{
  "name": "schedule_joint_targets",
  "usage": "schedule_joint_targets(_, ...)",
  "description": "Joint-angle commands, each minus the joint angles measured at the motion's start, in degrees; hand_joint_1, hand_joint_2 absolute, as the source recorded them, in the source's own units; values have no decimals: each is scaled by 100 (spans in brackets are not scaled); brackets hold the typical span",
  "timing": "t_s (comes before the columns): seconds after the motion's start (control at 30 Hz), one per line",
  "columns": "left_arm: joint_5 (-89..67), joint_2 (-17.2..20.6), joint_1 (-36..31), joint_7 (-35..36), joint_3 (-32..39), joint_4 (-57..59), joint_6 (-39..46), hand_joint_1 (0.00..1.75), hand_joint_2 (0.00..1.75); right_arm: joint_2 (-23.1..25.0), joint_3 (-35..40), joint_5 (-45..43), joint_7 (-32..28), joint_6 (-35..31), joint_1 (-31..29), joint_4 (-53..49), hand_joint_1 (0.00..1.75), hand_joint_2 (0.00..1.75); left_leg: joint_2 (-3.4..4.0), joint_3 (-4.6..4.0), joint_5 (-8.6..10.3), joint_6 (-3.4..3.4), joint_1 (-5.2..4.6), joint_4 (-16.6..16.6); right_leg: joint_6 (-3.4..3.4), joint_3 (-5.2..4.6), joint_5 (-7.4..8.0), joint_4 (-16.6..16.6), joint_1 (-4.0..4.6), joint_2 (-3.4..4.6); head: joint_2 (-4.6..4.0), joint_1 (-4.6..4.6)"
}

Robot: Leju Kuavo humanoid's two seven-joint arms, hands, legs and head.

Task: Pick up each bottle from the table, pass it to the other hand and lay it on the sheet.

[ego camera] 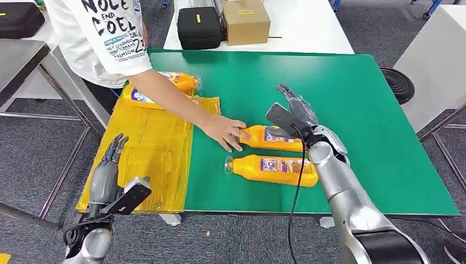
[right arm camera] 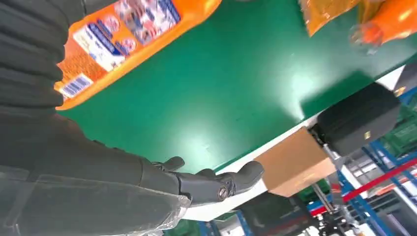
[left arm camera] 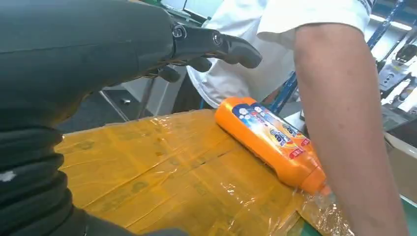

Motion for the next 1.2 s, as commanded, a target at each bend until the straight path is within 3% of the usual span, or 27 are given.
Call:
schedule_joint_targets(0.03, 325, -149, 62, -29, 314, -47, -15, 0, 175, -20, 371, -80, 64, 71, -21, -229, 0, 175, 10, 23, -10, -3, 2, 0, -17, 22, -8, -2, 5, 3, 0, 0)
schedule_joint_targets(0.2, 827, -372, 862, -205, 730, -628, 288, 0, 175, -95, 856, -340, 90, 11, 691, -794, 0, 175, 19, 32, -15, -2, 4, -7, -12, 30, -8, -12, 7, 12, 0, 0)
schedule_joint_targets(0.5, 697, -501, 1216, -74, 776, -876, 357, 0, 175, -138, 1169, -526, 395, 76, 1923, -2381, 0, 175, 8, 8, -17, -10, 4, -1, -13, 7, -10, -4, 6, 2, 0, 2)
schedule_joint_targets(0.83, 660, -745, 1551, -3, 1074, -1090, 279, 0, 175, -229, 1242, -255, 757, -291, 3494, -3616, 0, 175, -6, 20, -23, -11, 4, -7, -17, 22, -21, -13, 6, -12, 0, 0)
schedule_joint_targets(1.2, 722, -996, 1646, -42, 1256, -1053, 64, 0, 175, -237, 739, 329, 1166, -206, 3830, -3955, 0, 175, 1, 19, -32, -17, 2, -5, -22, 16, -24, -11, 4, -5, 0, 0)
